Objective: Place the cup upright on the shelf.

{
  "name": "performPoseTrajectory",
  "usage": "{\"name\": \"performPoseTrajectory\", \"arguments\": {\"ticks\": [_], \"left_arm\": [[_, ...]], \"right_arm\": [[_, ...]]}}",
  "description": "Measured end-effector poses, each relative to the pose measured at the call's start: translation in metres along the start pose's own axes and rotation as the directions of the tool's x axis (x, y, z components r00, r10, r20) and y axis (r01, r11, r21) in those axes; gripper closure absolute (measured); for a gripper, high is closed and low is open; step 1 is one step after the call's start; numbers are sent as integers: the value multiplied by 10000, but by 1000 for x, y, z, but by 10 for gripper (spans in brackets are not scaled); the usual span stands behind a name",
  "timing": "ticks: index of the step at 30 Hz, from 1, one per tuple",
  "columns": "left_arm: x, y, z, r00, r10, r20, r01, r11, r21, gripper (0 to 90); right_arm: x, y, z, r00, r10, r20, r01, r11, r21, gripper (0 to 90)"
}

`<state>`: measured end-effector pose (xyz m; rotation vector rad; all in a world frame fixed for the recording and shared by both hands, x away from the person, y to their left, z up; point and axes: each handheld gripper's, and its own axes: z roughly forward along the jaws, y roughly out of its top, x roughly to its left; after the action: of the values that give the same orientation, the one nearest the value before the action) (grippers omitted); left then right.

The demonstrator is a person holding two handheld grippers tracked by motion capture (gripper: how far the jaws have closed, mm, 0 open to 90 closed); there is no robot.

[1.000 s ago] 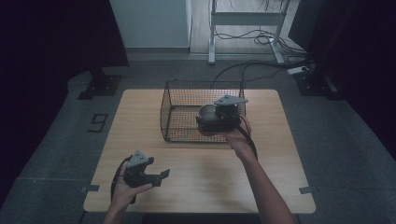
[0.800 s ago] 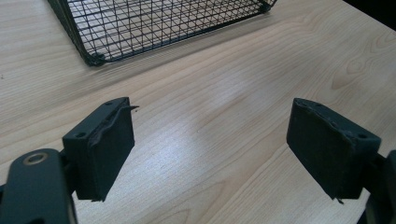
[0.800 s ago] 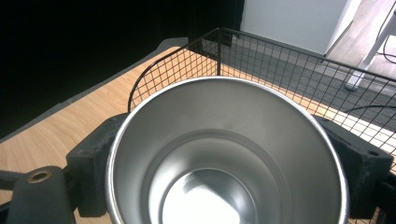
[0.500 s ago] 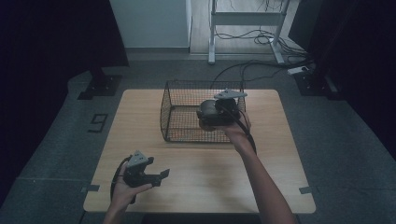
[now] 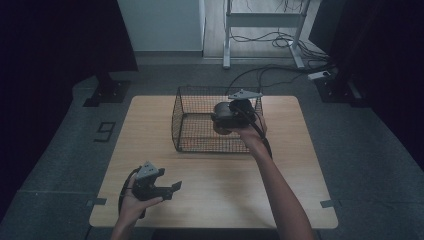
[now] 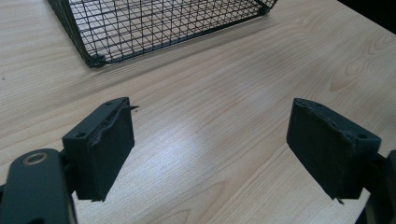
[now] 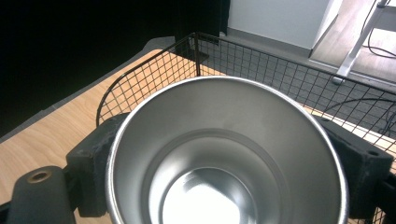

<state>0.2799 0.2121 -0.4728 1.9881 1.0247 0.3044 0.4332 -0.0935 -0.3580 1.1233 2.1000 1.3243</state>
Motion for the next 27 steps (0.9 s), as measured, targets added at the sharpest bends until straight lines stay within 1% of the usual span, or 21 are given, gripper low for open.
{"name": "performPoseTrajectory", "arguments": {"ticks": [3, 5, 6, 8, 11, 19, 20, 23, 25, 26, 27], "left_arm": [[0, 0, 0, 10000, 3, 23, -3, 10000, 6, 154], [0, 0, 0, 10000, -4, 26, 4, 10000, 13, 154], [0, 0, 1, 10000, 1, 28, -1, 10000, 15, 154], [0, 0, 1, 10000, -9, 39, 9, 10000, 16, 154], [0, 0, 0, 10000, -13, 42, 13, 10000, 6, 154], [2, 0, -2, 10000, -62, 51, 62, 10000, -61, 153], [2, 0, -1, 10000, -60, 61, 61, 10000, -57, 154], [1, 0, -1, 10000, -28, 89, 28, 10000, -37, 153], [1, 0, -1, 9999, -23, 104, 24, 10000, -49, 153], [1, 0, -1, 9999, -21, 102, 22, 10000, -60, 153], [1, 0, -2, 10000, -24, 90, 25, 10000, -73, 153]], "right_arm": [[-3, 3, 6, 10000, -10, 75, 10, 10000, 85, 133], [-4, 4, 7, 10000, 7, 97, -8, 10000, 86, 133], [-6, 5, 11, 9998, 74, 182, -78, 9998, 176, 133], [-7, 6, 12, 9997, 74, 222, -79, 9998, 202, 133], [-10, 9, 18, 9994, 96, 325, -107, 9994, 342, 133], [-17, 15, 28, 9989, 150, 454, -170, 9988, 455, 133], [-19, 16, 32, 9986, 215, 478, -238, 9986, 478, 133], [-21, 17, 36, 9984, 207, 523, -236, 9982, 546, 133], [-25, 17, 44, 9982, 222, 561, -262, 9972, 704, 133], [-26, 17, 46, 9981, 233, 576, -273, 9972, 698, 133], [-26, 17, 46, 9981, 233, 576, -273, 9972, 698, 133]]}}
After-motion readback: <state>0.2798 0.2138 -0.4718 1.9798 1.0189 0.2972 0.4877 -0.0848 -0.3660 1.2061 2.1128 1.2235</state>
